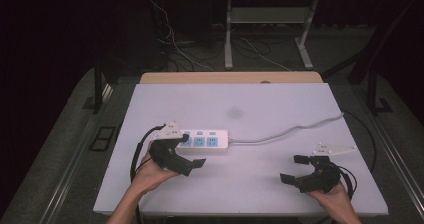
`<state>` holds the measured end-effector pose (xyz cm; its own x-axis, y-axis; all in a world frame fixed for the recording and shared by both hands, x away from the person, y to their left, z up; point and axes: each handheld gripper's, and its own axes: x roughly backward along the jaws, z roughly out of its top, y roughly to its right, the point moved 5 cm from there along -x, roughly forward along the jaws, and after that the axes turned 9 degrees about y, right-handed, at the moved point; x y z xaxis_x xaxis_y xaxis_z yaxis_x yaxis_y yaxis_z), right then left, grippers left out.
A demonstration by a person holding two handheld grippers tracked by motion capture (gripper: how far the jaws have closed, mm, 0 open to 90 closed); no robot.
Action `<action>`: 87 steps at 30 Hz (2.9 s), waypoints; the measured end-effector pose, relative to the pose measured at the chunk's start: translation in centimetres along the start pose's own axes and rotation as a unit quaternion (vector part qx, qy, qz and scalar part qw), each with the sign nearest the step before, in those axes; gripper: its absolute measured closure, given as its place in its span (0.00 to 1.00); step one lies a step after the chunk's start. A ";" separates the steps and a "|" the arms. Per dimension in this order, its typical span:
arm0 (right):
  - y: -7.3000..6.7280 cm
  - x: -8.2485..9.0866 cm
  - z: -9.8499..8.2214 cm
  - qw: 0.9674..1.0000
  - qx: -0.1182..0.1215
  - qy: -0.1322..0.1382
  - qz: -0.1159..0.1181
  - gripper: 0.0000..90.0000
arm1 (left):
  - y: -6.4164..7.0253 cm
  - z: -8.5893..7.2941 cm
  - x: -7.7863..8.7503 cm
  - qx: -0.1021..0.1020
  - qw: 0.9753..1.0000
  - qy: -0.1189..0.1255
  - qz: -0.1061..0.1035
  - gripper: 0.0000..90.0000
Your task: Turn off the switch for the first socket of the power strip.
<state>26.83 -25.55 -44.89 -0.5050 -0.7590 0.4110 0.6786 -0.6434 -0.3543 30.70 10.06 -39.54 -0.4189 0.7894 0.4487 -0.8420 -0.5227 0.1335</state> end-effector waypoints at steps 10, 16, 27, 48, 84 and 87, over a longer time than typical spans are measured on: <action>0.0 0.0 -0.1 1.000 0.000 -0.001 0.001 0.00 | -0.6 0.8 -0.6 -0.005 1.000 -0.013 -0.005 0.00; 0.0 0.0 -0.1 1.000 0.001 0.000 0.001 0.00 | -1.2 1.5 -0.9 -0.011 1.000 -0.022 -0.006 0.00; 0.0 0.0 -0.1 1.000 0.000 -0.001 0.001 0.00 | -1.9 2.5 -1.9 -0.019 0.999 -0.035 -0.011 0.00; -0.1 -0.1 -0.2 1.000 0.003 -0.003 0.005 0.00 | -3.4 3.9 -4.5 -0.034 0.997 -0.066 -0.020 0.01; -0.3 -0.5 -0.6 1.000 0.002 -0.016 0.019 0.00 | -6.9 3.7 -8.0 -0.025 0.995 -0.094 -0.010 0.34; -0.3 -0.5 -0.6 1.000 0.003 -0.017 0.020 0.00 | -7.1 3.7 -8.2 -0.026 0.996 -0.087 -0.003 0.51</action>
<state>26.55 -25.01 -45.49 -0.4586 -0.7804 0.4250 0.7013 -0.6116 -0.3662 41.32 6.11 -40.87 -0.3515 0.7224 0.5955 -0.8629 -0.4967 0.0932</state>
